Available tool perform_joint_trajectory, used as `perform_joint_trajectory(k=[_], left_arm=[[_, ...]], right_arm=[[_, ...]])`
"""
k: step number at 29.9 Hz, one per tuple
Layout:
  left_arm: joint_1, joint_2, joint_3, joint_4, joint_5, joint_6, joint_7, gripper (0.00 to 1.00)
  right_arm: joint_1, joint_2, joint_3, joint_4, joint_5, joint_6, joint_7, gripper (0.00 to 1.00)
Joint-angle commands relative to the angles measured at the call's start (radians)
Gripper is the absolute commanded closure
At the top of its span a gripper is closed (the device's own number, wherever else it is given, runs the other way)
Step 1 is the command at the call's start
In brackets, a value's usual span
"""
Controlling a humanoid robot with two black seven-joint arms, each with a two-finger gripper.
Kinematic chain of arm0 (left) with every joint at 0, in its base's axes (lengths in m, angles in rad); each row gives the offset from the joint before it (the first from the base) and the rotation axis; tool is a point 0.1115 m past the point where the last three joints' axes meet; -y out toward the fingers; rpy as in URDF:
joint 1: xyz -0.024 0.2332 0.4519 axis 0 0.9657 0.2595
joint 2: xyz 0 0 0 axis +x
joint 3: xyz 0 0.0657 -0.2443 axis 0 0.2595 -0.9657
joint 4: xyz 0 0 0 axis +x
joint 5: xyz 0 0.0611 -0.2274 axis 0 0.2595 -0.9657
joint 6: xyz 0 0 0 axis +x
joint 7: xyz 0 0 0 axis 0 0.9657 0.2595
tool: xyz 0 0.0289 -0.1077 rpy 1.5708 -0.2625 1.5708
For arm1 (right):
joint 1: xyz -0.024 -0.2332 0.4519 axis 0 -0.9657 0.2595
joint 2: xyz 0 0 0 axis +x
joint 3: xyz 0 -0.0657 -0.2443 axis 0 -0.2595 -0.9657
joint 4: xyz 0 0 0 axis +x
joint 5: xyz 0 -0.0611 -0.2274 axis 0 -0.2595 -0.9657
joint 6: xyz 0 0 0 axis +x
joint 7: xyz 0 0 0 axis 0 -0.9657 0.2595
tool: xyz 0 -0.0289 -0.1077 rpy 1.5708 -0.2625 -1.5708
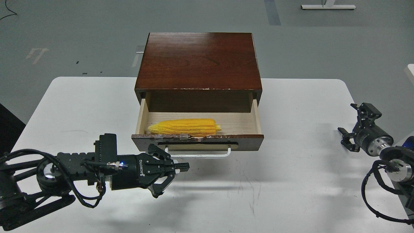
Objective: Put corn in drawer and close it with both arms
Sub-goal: 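Position the left gripper against the drawer front, then push the drawer into the cabinet with the left gripper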
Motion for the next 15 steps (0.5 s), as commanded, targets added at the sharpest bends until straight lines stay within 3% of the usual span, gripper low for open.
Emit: perform_joint_trajectory(k=[1,15], left_arm=[[-0.002,-0.008,0.0,0.015,0.0,0.0,0.0,1.0],[-0.01,-0.085,-0.069,0.082,0.0,-0.011,0.0,1.0]], right_arm=[[0.0,0.0,0.0,0.0,0.0,0.0,0.0,0.0],[-0.005,0.0,0.0,-0.02,0.0,0.002,0.002,0.0]])
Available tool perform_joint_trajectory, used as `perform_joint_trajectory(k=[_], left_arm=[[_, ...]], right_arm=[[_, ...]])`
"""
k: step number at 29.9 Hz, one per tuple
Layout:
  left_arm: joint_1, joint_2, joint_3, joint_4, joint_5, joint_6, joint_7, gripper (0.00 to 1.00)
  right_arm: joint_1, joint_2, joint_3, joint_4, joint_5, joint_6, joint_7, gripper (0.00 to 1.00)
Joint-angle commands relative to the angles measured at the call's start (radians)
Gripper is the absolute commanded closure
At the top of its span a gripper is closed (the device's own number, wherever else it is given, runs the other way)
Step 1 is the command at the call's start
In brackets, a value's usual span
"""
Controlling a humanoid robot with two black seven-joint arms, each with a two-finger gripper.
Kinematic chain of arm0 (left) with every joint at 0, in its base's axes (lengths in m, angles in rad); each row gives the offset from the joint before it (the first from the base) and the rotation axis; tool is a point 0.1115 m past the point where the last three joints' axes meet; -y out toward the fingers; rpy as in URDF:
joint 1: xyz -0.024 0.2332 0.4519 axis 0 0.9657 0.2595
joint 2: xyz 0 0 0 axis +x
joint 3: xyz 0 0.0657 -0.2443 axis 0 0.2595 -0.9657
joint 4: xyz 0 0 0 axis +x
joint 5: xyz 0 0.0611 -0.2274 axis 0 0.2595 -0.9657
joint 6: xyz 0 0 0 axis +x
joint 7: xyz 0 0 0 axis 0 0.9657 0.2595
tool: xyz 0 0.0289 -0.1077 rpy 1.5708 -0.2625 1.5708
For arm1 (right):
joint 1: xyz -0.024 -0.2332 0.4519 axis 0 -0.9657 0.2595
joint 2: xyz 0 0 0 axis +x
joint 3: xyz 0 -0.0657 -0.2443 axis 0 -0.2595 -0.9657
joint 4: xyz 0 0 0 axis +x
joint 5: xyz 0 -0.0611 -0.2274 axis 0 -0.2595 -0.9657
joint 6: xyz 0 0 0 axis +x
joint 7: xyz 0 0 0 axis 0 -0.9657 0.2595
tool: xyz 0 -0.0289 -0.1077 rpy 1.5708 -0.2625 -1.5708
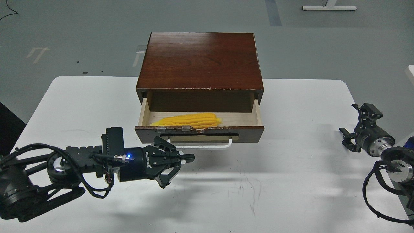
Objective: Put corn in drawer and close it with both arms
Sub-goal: 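Push the drawer into the cabinet with the left gripper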
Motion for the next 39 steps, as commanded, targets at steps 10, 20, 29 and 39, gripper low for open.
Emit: perform_joint_trajectory(k=[10,20,29,39], left_arm=[[0.001,-0.023,-0.019,0.048,0.0,-0.008,-0.001,1.0],[-0.008,-0.052,-0.04,0.082,0.0,-0.008,-0.001,1.0],[-0.017,-0.092,-0.065,0.128,0.0,-0.01,-0.001,1.0],[-0.019,-0.138,-0.083,0.175,0.0,-0.008,-0.001,1.0]], right_arm=[[-0.004,0.001,0.0,-0.001,0.0,0.0,-0.001,0.0],[-0.004,0.003,0.0,-0.001,0.0,0.0,0.001,0.0],[-0.004,0.007,0.0,0.0,0.0,0.0,0.001,0.0],[0.005,0.006,0.005,0.003,0.002,0.006,0.001,0.0]])
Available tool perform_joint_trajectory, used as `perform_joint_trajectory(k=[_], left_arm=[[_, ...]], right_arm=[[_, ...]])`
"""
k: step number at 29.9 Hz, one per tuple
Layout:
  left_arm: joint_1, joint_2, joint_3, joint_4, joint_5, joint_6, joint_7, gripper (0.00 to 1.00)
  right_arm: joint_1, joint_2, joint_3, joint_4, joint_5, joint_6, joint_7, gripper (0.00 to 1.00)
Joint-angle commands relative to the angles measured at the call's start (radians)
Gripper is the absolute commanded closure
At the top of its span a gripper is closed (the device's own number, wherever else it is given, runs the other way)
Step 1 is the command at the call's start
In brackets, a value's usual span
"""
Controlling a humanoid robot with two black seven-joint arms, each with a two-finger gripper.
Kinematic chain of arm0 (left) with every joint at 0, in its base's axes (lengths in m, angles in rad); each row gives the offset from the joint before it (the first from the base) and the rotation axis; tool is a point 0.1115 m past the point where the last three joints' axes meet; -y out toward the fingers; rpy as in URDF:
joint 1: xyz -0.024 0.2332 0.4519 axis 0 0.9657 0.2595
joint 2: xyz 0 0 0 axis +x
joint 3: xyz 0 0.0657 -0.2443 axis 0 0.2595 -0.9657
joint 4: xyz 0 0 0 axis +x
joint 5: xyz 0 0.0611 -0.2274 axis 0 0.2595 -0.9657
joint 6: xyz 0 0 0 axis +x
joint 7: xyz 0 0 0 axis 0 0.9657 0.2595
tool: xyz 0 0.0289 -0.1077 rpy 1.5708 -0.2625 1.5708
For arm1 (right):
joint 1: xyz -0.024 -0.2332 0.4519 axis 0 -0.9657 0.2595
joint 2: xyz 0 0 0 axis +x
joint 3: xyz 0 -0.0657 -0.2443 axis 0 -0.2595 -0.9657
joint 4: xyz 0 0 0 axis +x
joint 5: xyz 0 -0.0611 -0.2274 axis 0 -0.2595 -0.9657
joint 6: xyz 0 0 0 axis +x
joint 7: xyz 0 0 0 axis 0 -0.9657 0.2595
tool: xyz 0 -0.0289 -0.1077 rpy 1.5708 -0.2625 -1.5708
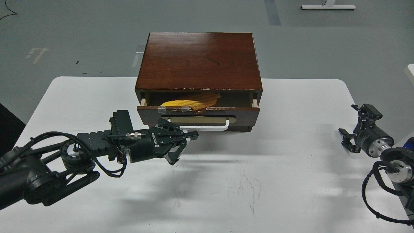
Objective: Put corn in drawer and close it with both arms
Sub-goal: 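Push the drawer into the cabinet with the left gripper, then press the drawer fully shut with the left gripper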
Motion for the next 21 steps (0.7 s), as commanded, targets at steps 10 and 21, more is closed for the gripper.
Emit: perform_joint_trajectory(k=[10,21], left_arm=[[-0.021,-0.044,-0.014,0.073,0.0,0.0,0.0,1.0],[-0.033,-0.077,-0.045,0.114,0.0,0.002,0.0,1.0]], right_arm=[[0.051,-0.01,0.018,0.013,0.002,0.068,0.047,0.0],[0.071,-0.004,0.015,0.011,0.002,0.07,0.046,0.0]])
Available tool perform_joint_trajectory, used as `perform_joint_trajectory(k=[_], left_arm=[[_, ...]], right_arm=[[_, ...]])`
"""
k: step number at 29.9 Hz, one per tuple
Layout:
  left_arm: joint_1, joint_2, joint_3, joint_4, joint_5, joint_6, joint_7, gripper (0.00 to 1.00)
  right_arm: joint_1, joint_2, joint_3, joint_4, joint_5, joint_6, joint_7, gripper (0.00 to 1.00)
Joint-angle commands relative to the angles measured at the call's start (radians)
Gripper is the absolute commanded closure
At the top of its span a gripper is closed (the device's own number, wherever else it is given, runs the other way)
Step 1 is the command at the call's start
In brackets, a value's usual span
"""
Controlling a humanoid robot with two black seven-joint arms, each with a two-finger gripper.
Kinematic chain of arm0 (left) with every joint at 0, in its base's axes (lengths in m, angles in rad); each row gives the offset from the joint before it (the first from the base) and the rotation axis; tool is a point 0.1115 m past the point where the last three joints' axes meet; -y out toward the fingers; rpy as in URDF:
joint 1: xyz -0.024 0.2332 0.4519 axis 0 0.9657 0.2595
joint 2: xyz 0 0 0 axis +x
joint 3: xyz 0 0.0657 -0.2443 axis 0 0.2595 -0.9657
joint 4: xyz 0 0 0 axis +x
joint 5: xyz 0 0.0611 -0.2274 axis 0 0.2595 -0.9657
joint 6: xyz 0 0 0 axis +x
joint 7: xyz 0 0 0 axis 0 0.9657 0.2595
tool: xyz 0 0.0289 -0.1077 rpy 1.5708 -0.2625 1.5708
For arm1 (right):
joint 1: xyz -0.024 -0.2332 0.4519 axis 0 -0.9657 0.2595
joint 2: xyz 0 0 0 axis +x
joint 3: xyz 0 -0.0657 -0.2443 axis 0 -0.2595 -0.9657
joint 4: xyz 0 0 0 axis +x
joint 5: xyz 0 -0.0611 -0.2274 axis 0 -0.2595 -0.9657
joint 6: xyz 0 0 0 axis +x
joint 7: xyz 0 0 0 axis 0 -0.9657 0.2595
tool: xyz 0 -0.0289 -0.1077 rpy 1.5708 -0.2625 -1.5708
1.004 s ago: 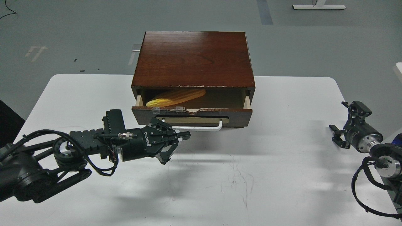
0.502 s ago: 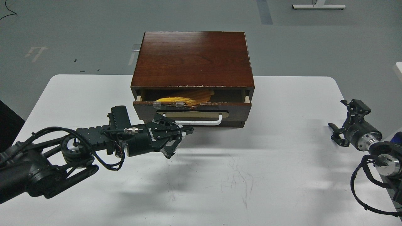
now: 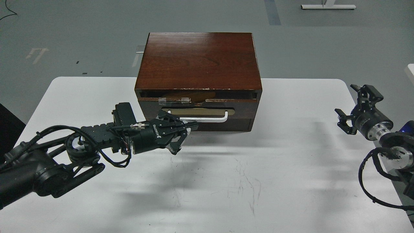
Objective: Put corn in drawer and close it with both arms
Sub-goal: 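Press the drawer fully shut with the left gripper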
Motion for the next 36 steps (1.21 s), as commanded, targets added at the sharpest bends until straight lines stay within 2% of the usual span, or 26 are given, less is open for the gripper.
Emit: perform_joint_trajectory(k=[1,13,18,25,36], left_arm=[[-0.005,-0.016,-0.014,0.02,-0.003,0.0,0.0,1.0],[-0.017,-0.056,-0.015,0.075,-0.006,0.004,0.0,1.0],[-0.017,-0.056,-0.017,0.085,-0.006,0.005,0.0,1.0],[-0.018,-0.056,-0.032,0.085,-0.006,0.005,0.0,1.0],[-0.023,-0.058,-0.032,0.12,-0.009,0.008,0.0,1.0]], right_arm=[[-0.001,0.0,-0.002,0.0,0.0,0.0,0.0,0.0],[0.03,-0.003,0.002,0.009,0.0,0.002,0.001,0.0],[0.077,-0.006,0.013,0.067,0.0,0.002,0.032,0.0],[0.134,-0.009,0.011,0.19,0.0,-0.008,0.032,0.0],[0.134,-0.009,0.004,0.193,-0.002,-0.006,0.032,0.0]])
